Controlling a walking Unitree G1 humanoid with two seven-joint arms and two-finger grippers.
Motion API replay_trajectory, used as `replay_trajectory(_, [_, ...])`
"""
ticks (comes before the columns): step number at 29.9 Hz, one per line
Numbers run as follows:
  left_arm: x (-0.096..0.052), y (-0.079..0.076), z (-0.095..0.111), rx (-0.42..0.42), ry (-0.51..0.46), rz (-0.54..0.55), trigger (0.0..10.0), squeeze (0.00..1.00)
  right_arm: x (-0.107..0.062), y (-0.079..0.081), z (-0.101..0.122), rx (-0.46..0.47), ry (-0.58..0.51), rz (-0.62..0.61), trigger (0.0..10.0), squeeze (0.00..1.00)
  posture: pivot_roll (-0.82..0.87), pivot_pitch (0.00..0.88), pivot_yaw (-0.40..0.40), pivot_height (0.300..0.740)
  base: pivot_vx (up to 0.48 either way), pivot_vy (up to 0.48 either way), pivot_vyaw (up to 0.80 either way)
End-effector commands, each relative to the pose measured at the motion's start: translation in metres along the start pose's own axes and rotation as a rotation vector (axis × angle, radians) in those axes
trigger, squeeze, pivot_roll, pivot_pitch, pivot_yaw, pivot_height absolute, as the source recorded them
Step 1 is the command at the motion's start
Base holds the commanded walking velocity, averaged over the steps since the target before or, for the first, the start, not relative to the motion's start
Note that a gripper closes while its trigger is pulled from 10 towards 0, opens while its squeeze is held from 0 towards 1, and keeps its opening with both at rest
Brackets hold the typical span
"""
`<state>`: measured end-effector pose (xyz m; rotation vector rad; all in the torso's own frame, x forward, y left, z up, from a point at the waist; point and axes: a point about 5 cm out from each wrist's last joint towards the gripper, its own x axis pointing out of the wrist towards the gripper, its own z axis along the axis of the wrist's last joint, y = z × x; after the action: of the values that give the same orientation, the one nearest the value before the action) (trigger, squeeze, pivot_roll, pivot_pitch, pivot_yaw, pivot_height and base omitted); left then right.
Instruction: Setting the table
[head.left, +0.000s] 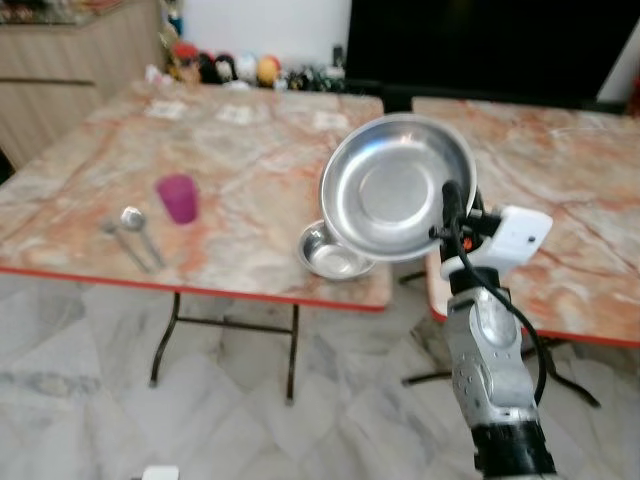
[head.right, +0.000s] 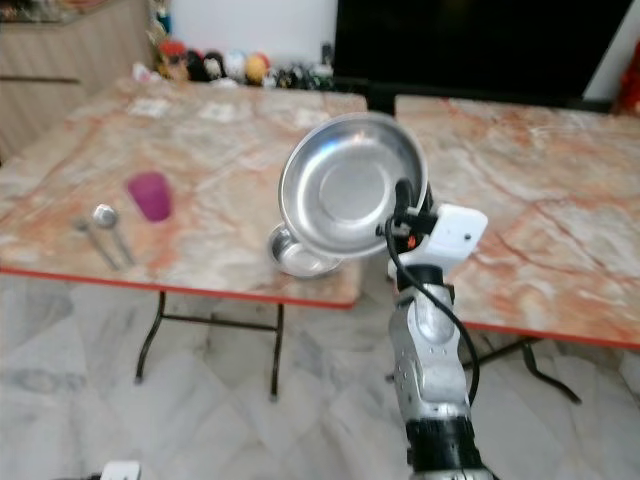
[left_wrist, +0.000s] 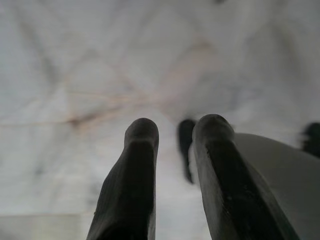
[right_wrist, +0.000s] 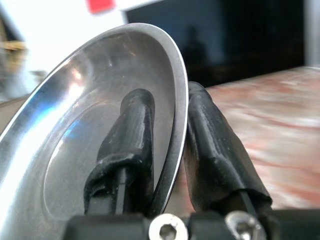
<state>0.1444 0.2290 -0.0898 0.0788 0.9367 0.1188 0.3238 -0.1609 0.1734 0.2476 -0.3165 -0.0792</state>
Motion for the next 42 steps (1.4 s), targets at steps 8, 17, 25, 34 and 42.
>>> replay_trajectory(8, [-0.002, 0.006, -0.006, 0.023, 0.031, 0.010, 10.0, 0.00, 0.003, -0.020, 0.004, 0.017, -0.020, -0.116, 10.0, 0.00, -0.04, 0.000, -0.001, 0.740, 0.000, -0.425, 0.00])
replay_trajectory(17, [-0.002, 0.006, -0.006, 0.030, 0.028, 0.009, 10.0, 0.00, -0.001, -0.048, -0.002, -0.005, 0.011, -0.248, 10.0, 0.00, -0.04, 0.000, 0.004, 0.740, 0.000, -0.424, 0.00])
replay_trajectory(25, [-0.002, 0.007, -0.007, 0.029, 0.031, 0.012, 10.0, 0.00, -0.004, -0.063, -0.007, 0.001, 0.025, -0.343, 10.0, 0.00, -0.04, 0.000, 0.009, 0.740, 0.000, -0.359, 0.00])
replay_trajectory(34, [-0.003, 0.008, -0.008, 0.031, 0.036, 0.012, 10.0, 0.00, -0.006, -0.083, -0.026, 0.101, 0.120, -0.535, 10.0, 0.00, -0.05, 0.000, 0.015, 0.740, 0.000, 0.000, 0.00])
replay_trajectory(42, [-0.003, 0.012, -0.009, 0.031, 0.037, 0.018, 10.0, 0.00, 0.006, -0.069, -0.043, 0.198, 0.189, -0.554, 10.0, 0.00, -0.03, 0.000, 0.025, 0.740, 0.000, 0.000, 0.00])
